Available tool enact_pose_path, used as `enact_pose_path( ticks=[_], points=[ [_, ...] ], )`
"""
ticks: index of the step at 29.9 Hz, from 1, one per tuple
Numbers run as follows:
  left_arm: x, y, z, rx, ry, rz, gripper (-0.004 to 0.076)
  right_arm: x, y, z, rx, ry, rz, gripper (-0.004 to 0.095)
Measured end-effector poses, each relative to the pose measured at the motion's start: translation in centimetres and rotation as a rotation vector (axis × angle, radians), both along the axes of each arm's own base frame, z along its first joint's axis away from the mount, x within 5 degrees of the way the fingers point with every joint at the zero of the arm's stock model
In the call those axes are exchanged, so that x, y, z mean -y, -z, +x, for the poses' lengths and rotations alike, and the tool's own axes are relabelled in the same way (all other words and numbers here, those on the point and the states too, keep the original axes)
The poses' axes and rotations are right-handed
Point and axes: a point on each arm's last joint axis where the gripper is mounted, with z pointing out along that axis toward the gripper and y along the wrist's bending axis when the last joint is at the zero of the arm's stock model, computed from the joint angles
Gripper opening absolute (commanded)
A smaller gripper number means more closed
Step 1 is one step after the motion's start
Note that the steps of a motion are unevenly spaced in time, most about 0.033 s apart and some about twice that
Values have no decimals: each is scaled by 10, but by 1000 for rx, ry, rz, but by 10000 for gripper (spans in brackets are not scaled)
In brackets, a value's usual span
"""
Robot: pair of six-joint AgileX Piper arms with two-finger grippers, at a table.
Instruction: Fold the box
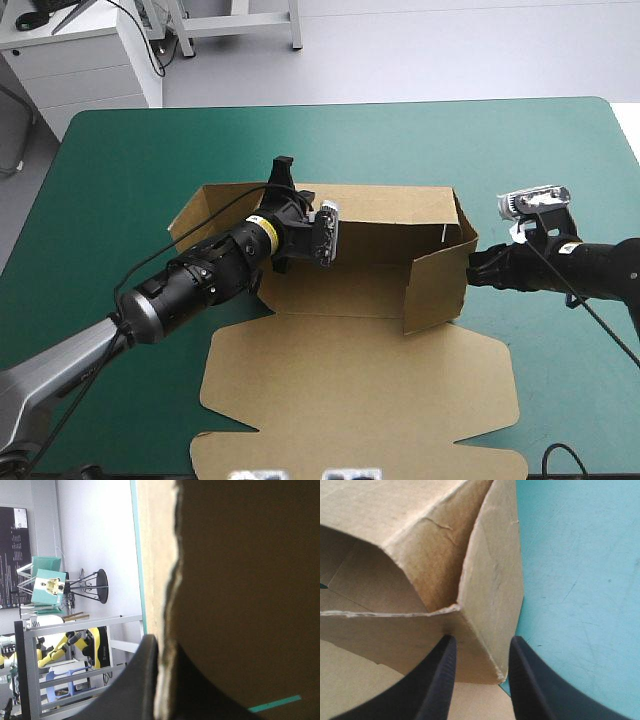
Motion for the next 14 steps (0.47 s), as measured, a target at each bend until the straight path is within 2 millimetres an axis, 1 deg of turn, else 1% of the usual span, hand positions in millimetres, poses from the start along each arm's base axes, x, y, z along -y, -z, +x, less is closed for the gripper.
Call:
enact_pose_path(
  ticks=[6,9,11,14],
  points=[
    [0,0,0,-1,-2,2,-8,-4,0,-2,-15,-26,42,349],
    [-1,0,0,-1,-3,2,-8,-6,-2,-4,-19,-43,68,412],
    [-1,0,0,-1,-3,2,-8,-7,-3,-6,-19,-51,72,480],
    [-1,0,0,-1,-3,2,-8,-8,-5,-8,-18,-58,76,523]
  ],
)
